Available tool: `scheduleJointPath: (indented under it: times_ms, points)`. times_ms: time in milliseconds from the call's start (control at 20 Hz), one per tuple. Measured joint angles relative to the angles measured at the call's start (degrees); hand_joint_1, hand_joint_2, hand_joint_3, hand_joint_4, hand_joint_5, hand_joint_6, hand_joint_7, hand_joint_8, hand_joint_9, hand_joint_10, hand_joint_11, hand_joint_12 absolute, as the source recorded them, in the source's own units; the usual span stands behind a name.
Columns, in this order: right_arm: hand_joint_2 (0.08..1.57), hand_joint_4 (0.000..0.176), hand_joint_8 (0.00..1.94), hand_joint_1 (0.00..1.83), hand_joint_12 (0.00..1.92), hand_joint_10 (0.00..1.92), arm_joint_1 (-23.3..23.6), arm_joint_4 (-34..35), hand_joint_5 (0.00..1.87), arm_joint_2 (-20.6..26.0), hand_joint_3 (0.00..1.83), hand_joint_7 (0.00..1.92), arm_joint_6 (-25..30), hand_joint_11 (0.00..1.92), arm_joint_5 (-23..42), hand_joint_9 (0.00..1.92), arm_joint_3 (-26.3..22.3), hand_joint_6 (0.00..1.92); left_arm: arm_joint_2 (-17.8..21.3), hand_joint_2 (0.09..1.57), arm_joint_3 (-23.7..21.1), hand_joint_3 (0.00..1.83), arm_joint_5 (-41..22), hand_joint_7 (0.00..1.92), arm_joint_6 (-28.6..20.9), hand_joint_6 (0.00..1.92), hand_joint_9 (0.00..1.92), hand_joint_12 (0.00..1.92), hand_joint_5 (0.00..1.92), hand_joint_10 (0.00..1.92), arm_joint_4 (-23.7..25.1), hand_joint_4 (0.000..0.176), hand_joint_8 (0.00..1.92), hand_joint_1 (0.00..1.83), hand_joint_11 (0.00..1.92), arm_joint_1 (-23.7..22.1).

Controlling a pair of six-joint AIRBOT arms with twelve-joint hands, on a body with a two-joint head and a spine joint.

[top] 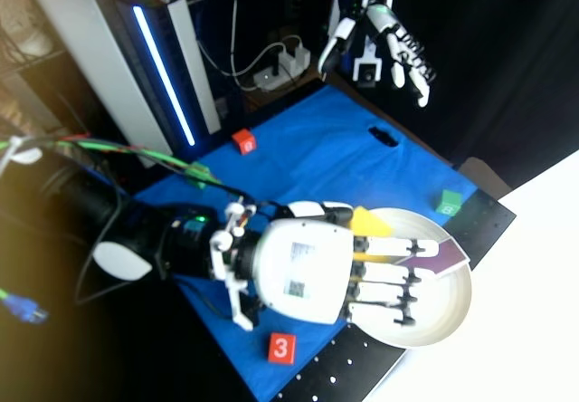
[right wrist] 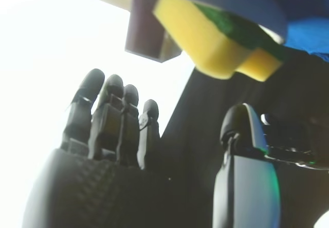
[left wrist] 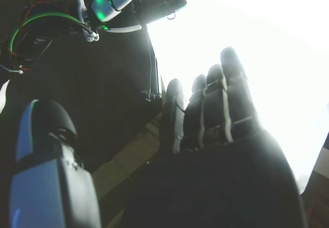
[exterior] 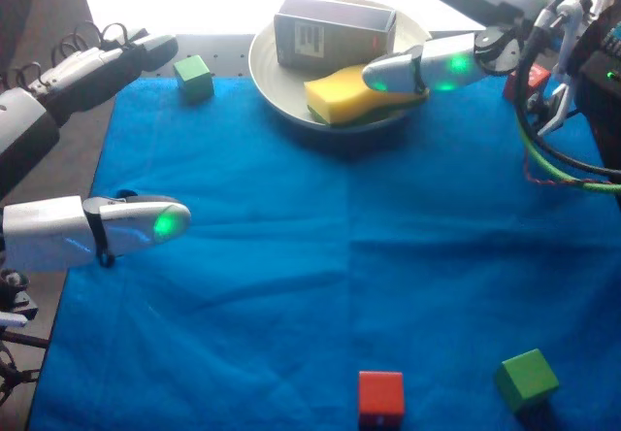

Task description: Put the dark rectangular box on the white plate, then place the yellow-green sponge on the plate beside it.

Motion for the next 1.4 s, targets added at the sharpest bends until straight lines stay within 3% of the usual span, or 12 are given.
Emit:
scheduleJointPath:
  times_ms: [150,250,350,400,450,500,550,800,950,1200,1300,1400]
  points:
    - [0.88,0.168,0.00,0.80,0.14,0.00,0.0,-0.6,0.23,4.1,0.00,0.23,0.0,0.00,4.1,0.15,-3.7,0.00,1.1,0.87,0.5,0.00,0.0,0.04,0.5,0.02,0.05,0.45,0.18,0.00,-0.8,0.011,0.00,0.69,0.00,-0.1]
    - [0.87,0.175,0.00,0.76,0.09,0.00,0.0,-1.2,0.23,8.3,0.00,0.21,0.0,0.00,7.0,0.14,-7.2,0.00,1.5,0.86,1.1,0.00,0.4,0.05,0.7,0.00,0.05,0.51,0.22,0.00,-1.5,0.028,0.00,0.67,0.00,-0.9]
    - [0.87,0.174,0.00,0.71,0.11,0.00,0.0,-1.1,0.22,12.5,0.00,0.20,-2.5,0.00,9.5,0.11,-11.3,0.00,2.1,0.87,1.1,0.00,0.6,0.04,0.7,0.00,0.03,0.49,0.22,0.00,-1.2,0.015,0.00,0.66,0.00,-1.2]
    - [0.87,0.176,0.00,0.71,0.04,0.01,0.0,-1.4,0.22,15.0,0.00,0.19,-4.7,0.00,10.8,0.08,-13.8,0.00,2.5,0.87,1.1,0.00,0.3,0.05,0.7,0.00,0.04,0.53,0.21,0.00,-0.7,0.026,0.00,0.64,0.00,-1.2]
    - [0.87,0.173,0.00,0.70,0.03,0.00,0.0,-1.4,0.19,16.3,0.00,0.15,-5.1,0.00,11.6,0.05,-15.1,0.00,2.7,0.88,1.0,0.00,0.1,0.03,0.7,0.00,0.02,0.41,0.13,0.00,-0.6,0.091,0.00,0.72,0.00,-1.2]
    - [0.88,0.170,0.00,0.69,0.00,0.00,-1.1,-1.3,0.18,18.5,0.00,0.13,-5.4,0.00,13.8,0.02,-17.3,0.00,3.0,0.90,0.7,0.00,-0.3,0.01,0.7,0.00,0.01,0.34,0.09,0.00,-0.8,0.115,0.00,0.74,0.00,-1.2]
    - [0.88,0.148,0.01,0.76,0.02,0.02,-3.0,-1.2,0.20,21.0,0.00,0.15,-5.5,0.04,16.7,0.06,-19.6,0.01,3.1,0.91,0.5,0.00,-1.2,0.00,0.7,0.00,0.00,0.26,0.07,0.00,-0.9,0.127,0.00,0.75,0.00,-1.2]
    - [0.91,0.126,0.00,0.87,0.00,0.00,-20.4,11.0,0.18,29.8,0.01,0.13,-10.4,0.00,31.4,0.00,-30.5,0.00,4.0,0.89,-1.2,0.00,-3.8,0.04,0.7,0.00,0.03,0.33,0.09,0.01,-0.7,0.122,0.00,0.68,0.00,0.0]
    - [0.89,0.130,0.00,0.85,0.00,0.00,-28.5,17.8,0.13,30.5,0.00,0.07,-10.8,0.00,40.5,0.00,-34.0,0.00,4.7,0.87,-1.7,0.00,-5.4,0.02,0.7,0.00,0.04,0.38,0.10,0.00,-1.0,0.171,0.00,0.57,0.00,1.2]
    - [0.85,0.132,0.01,0.74,0.00,0.01,-40.5,27.3,0.13,29.2,0.00,0.07,-11.0,0.00,53.6,0.04,-39.2,0.01,4.7,0.86,-3.3,0.00,-7.6,0.00,0.7,0.00,0.04,0.46,0.09,0.00,-1.8,0.171,0.00,0.44,0.00,2.9]
    - [0.86,0.125,0.00,0.76,0.00,0.01,-41.5,29.8,0.13,29.2,0.00,0.07,-11.1,0.00,54.6,0.03,-39.5,0.01,4.6,0.91,-3.3,0.01,-7.7,0.00,0.7,0.00,0.03,0.41,0.10,0.00,-1.6,0.142,0.00,0.43,0.00,3.0]
    - [0.88,0.126,0.00,0.76,0.00,0.00,-42.1,30.9,0.13,29.2,0.00,0.04,-11.1,0.00,55.8,0.01,-39.5,0.01,4.0,0.92,-3.3,0.01,-8.3,0.01,0.7,0.00,0.05,0.47,0.09,0.00,-2.6,0.158,0.00,0.39,0.00,3.0]
